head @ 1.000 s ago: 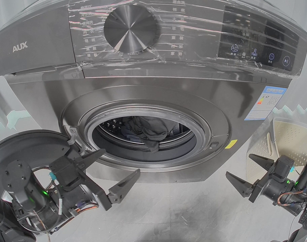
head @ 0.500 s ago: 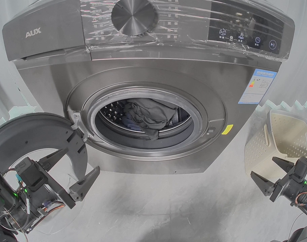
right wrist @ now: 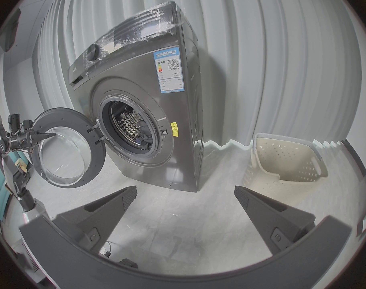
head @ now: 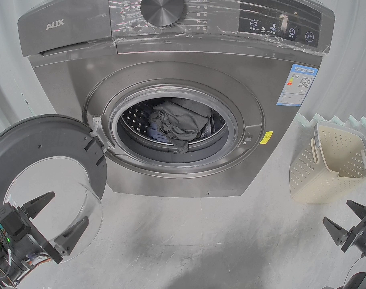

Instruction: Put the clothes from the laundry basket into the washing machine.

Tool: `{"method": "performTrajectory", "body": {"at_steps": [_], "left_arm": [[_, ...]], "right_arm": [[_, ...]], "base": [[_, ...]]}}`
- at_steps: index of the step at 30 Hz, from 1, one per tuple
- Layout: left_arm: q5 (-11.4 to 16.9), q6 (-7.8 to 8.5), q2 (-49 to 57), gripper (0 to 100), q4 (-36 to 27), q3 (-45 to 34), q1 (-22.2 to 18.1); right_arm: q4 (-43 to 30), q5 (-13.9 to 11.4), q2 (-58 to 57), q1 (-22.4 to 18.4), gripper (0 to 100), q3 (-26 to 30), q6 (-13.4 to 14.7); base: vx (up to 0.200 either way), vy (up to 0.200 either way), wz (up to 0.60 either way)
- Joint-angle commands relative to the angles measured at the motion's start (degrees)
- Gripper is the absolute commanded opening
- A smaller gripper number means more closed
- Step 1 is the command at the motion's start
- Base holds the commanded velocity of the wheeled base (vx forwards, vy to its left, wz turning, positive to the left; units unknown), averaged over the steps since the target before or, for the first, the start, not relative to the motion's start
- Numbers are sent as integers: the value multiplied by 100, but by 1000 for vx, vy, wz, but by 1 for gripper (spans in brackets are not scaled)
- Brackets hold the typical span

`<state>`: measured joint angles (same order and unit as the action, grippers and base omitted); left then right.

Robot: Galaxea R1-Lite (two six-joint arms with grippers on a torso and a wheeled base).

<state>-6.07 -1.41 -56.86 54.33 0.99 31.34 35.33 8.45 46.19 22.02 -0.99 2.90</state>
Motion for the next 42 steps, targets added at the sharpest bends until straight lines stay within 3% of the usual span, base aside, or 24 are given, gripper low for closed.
{"method": "performTrajectory", "body": {"at_steps": [1, 5, 13, 14, 16, 17, 20, 22, 25, 26, 31, 36, 38, 40, 42], "left_arm": [[36, -17, 1467, 100, -1056, -99, -541], [124, -17, 2196, 100, -1760, -99, -963], [572, -87, 3603, 100, -3052, -99, -1737], [783, -87, 4007, 100, -3412, -99, -1921], [836, -87, 4095, 100, -3491, -99, -1965], [1099, -105, 4508, 100, -3851, -99, -2194], [1196, -105, 4947, 100, -4379, -99, -2440], [1152, -70, 5176, 100, -4757, -99, -2598], [1143, -26, 5255, 100, -5047, -99, -2871], [1249, -61, 5466, 100, -5055, -99, -3222], [1284, -87, 5510, 100, -5055, -99, -3248], [1170, 115, 5527, 100, -5135, -99, -3231], [1082, 159, 5536, 100, -5135, -99, -3231], [1073, 168, 5536, 100, -5135, -99, -3231], [1134, 203, 5545, 100, -5143, -99, -3231]], "right_arm": [[-1028, -27, -1798, -549, 100, 99, -44], [-1467, -45, -2527, -743, 100, 99, -53], [-2074, -54, -3389, -1156, 100, 99, -62], [-2311, -63, -3643, -1252, 100, 99, -62], [-2373, -71, -3714, -1261, 100, 99, -62], [-2777, -71, -4048, -1340, 100, 99, -70], [-3120, -1, -4083, -1349, 100, 99, 35], [-3120, 140, -4083, -1358, 100, 99, 61], [-3129, 658, -4074, -1367, 100, 99, 0], [-3129, 860, -4074, -1367, 100, 99, 9], [-3120, 1045, -4074, -1367, 100, 99, 79], [-3120, 1370, -4065, -1507, 100, 99, 26], [-3137, 1309, -4144, -1868, 100, 99, -150], [-3164, 983, -4470, -2298, 100, 90, -536], [-3155, 579, -4619, -2254, 100, 90, -712]], "base": [[0, 0, 0], [-150, 0, 0], [-75, 0, 0], [0, 0, 0], [-200, 0, 0], [-200, 0, 0], [-200, 0, 0], [0, 0, 0], [0, 0, 0], [0, 0, 0], [0, 0, 0], [0, 0, 0], [0, 0, 0], [0, 0, 0], [0, 0, 0]]}}
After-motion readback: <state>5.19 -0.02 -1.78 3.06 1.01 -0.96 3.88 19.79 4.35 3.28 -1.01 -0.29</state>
